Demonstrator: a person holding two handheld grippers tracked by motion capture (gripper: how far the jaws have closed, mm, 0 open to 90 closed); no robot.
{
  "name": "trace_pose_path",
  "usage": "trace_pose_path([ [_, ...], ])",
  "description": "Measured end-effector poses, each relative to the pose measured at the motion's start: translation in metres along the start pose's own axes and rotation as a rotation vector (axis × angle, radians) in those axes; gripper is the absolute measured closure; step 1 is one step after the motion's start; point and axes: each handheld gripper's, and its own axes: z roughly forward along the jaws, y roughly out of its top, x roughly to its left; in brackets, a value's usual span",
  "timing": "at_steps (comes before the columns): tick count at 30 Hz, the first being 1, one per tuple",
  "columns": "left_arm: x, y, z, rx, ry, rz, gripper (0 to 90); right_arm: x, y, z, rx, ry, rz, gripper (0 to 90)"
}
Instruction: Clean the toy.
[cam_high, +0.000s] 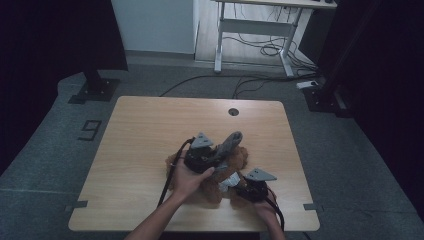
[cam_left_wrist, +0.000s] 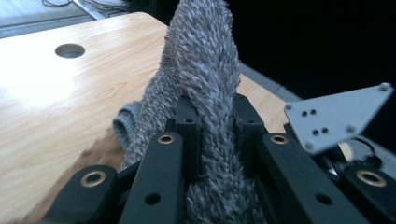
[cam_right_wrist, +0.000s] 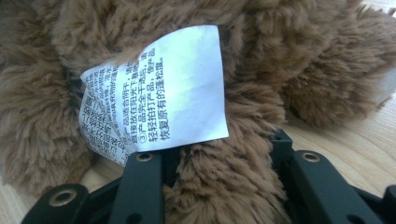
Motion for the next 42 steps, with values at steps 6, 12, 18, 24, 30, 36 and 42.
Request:
trace_pose_path([
  [6,0.01,-0.012,0.026,0.085,0.049,-0.022,76.4,-0.001,0.0,0.0,0.002,0.001,0.009,61.0],
  [12,0.012,-0.028,0.024,0.096,0.088,0.046,77.3,0.001,0.001,0.002,0.017,-0.012,0.012,61.1],
  [18,0.02,-0.029,0.008,0.108,0.137,0.046,77.3,0.001,0.001,0.002,0.018,-0.015,0.026,61.3],
  [24,0.03,-0.042,-0.018,0.085,0.219,0.068,77.2,0.002,0.001,0.003,0.024,-0.016,0.025,61.4],
  [30,0.034,-0.057,-0.04,0.048,0.242,0.087,77.2,0.004,0.001,0.003,0.03,-0.024,0.011,61.3],
  [36,0.047,-0.066,-0.071,0.008,0.279,0.06,77.2,0.003,0.001,0.003,0.027,-0.021,0.014,61.3],
  [42,0.072,-0.087,-0.095,-0.001,0.304,-0.033,77.8,0.003,0.0,0.003,0.027,-0.023,0.019,61.3],
])
